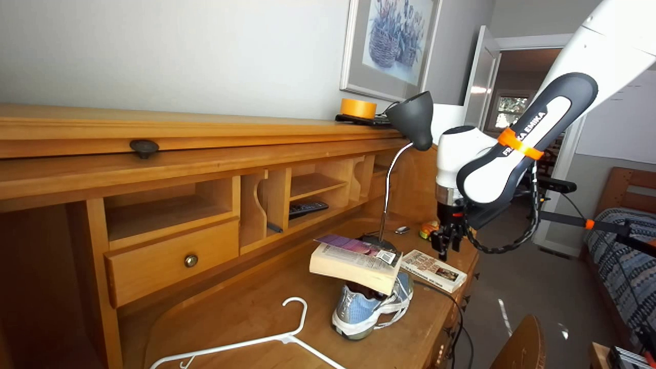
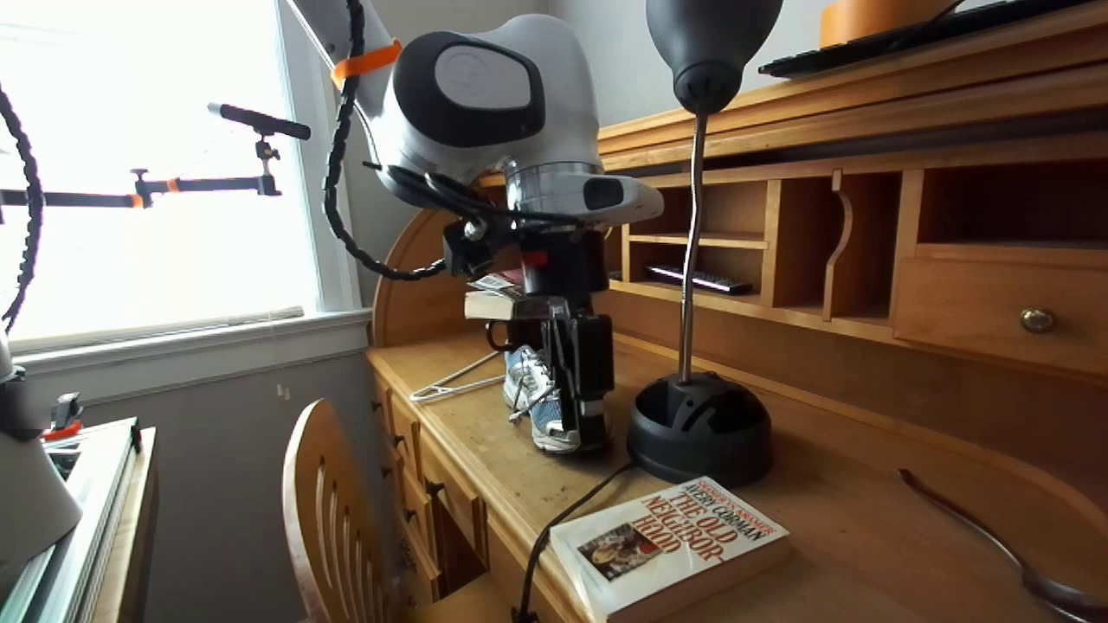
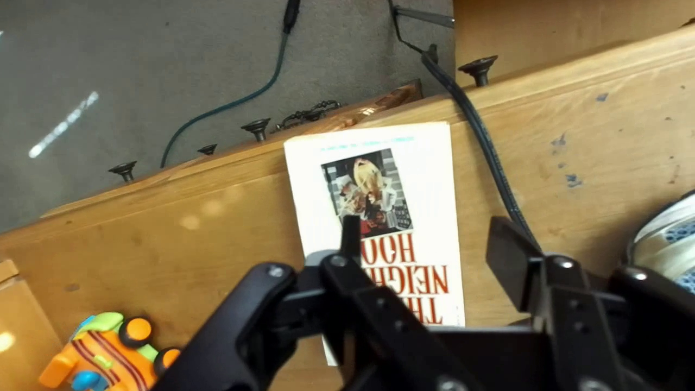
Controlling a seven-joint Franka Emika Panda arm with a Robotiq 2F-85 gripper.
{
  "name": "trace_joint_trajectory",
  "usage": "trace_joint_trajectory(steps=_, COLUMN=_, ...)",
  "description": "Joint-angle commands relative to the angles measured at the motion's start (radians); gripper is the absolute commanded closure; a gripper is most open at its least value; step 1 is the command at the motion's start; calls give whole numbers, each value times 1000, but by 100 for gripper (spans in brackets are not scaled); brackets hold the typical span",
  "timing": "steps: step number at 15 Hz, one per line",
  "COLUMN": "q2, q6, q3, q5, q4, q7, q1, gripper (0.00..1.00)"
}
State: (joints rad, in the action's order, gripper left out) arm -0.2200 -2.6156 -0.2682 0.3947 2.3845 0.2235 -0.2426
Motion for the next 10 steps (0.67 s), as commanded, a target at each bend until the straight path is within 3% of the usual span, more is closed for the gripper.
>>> trace_joint_trajectory(steps=1, q2=16, q6=-118, q3=5, q5=-148, q4=72, q7=-144, q1=-41, gripper=5)
trace_joint_trajectory(steps=2, q2=16, q6=-141, q3=14, q5=-204, q4=81, q7=-192, q1=-56, gripper=7)
trace_joint_trajectory(steps=3, q2=16, q6=-164, q3=21, q5=-255, q4=89, q7=-229, q1=-69, gripper=40)
trace_joint_trajectory(steps=5, q2=13, q6=-202, q3=37, q5=-353, q4=97, q7=-304, q1=-94, gripper=36)
trace_joint_trajectory(steps=10, q2=-1, q6=-224, q3=140, q5=-638, q4=95, q7=-561, q1=-188, gripper=77)
